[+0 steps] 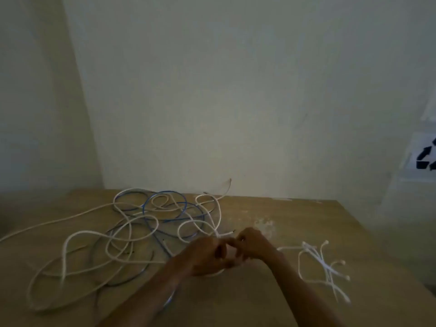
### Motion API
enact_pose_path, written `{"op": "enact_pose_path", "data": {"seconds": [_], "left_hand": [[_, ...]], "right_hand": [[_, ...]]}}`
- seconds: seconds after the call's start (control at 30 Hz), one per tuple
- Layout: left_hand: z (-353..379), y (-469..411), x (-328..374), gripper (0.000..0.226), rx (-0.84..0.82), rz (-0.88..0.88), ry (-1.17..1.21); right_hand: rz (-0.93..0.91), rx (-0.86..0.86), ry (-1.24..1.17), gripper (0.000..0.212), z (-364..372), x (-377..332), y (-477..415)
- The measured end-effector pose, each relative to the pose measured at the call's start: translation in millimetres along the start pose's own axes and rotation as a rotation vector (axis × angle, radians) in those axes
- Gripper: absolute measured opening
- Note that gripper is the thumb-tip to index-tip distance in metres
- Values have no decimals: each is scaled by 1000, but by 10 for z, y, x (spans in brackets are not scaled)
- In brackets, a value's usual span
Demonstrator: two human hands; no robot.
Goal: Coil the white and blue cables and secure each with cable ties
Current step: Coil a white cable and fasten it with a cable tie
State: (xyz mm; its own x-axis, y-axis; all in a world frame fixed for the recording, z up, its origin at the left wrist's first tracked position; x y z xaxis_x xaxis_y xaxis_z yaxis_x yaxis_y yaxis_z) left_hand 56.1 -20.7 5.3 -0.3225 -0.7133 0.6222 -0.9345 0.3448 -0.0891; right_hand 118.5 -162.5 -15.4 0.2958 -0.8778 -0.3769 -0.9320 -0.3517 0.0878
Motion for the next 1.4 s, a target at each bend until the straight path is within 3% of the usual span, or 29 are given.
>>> {"op": "enact_pose_path", "data": {"seconds": [0.07,0.1,0.17,0.33,0.43,0.57,0.7,0.83,0.97,1.1,1.17,1.27,1.33,1.4], "left_hand": [[201,74,-55,56,-63,-12,-87],[284,119,-93,47,-61,-11,-125],[289,149,-117,22,5,-13,-127],[102,115,-117,24,26,-14,-108],[38,84,-161,24,24,30,-167],[-190,14,-340,37,149,95,-95],[-514,9,-181,27,386,239,239],[-614,23,125,35,516,311,571],[-633,-106,293,26,524,269,990],[-497,-319,407,23,336,198,1490],[-404,-352,450,21,312,207,1407],[-340,-289,467,14,426,270,1032],[-345,-176,357,27,617,366,777],[-273,-95,166,49,676,373,475]], "right_hand": [[-22,-10,-66,22,151,-45,65],[-20,17,-134,19,246,-29,99],[46,88,-265,21,288,-8,129],[167,248,-693,16,232,48,223],[147,392,-940,26,214,128,192],[143,614,-889,25,73,417,77],[-15,611,-585,24,99,369,26],[-186,636,-237,12,277,-7,15],[-342,616,-292,28,205,-267,192],[-372,451,-475,32,217,-550,276],[-306,500,-564,16,242,-523,254],[-184,562,-692,29,229,-389,227],[-126,636,-773,24,122,-277,248],[-64,720,-883,21,-19,-140,246]]}}
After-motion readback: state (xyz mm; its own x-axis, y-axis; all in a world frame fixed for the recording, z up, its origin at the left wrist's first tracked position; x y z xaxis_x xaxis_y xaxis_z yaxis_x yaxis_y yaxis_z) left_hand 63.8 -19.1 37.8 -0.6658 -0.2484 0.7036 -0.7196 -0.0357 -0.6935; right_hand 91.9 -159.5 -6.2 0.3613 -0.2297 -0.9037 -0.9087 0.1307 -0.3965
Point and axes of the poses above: each hand's wrist, its own y-axis away from the middle knuckle, its own z-axis out of the palm, x = y × z, the point moved 6 cm from there along -y, towards the middle knuckle, and after that the axes turned 15 degrees about y, right-handed, at the moved point
